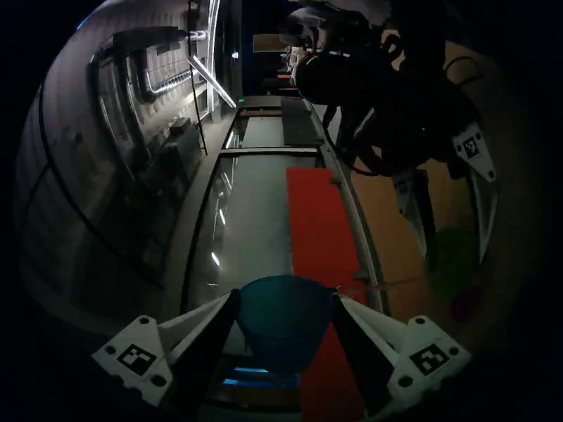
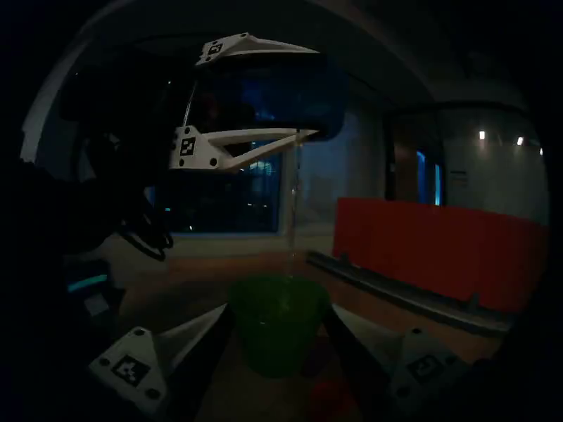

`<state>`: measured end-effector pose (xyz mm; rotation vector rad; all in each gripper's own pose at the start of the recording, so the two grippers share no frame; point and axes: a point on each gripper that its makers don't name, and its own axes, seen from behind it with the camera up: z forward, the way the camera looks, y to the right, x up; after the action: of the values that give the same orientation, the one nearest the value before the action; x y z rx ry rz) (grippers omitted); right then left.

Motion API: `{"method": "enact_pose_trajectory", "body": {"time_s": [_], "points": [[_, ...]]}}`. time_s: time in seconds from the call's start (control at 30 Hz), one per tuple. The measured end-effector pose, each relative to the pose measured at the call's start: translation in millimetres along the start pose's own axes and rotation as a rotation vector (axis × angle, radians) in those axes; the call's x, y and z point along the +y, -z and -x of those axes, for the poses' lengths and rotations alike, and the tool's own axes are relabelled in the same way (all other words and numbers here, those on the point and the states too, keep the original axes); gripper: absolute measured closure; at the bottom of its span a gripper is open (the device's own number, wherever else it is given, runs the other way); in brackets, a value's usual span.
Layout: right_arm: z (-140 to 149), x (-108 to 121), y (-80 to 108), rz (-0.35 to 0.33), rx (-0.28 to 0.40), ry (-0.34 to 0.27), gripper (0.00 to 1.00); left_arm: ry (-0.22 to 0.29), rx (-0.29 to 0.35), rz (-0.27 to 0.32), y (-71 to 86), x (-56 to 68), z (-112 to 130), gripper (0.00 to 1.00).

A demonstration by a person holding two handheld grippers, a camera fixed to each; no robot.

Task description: Pour water

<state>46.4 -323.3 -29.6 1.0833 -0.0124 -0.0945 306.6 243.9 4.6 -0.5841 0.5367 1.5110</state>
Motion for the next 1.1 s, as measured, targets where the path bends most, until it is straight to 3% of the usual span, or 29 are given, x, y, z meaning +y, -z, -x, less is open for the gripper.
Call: {"method": "enact_pose_trajectory", "body": {"time_s": [0.5, 1.1], "points": [[-1, 3, 2.1, 0.007, 0.007, -0.005, 0.0, -0.087, 0.013, -0.018, 4.1, -0.4, -12, 0.1], [-4, 3, 3.4, 0.009, 0.009, -0.005, 0.0, -0.128, 0.022, -0.029, 9.9, 6.1, -19, 0.1]]}}
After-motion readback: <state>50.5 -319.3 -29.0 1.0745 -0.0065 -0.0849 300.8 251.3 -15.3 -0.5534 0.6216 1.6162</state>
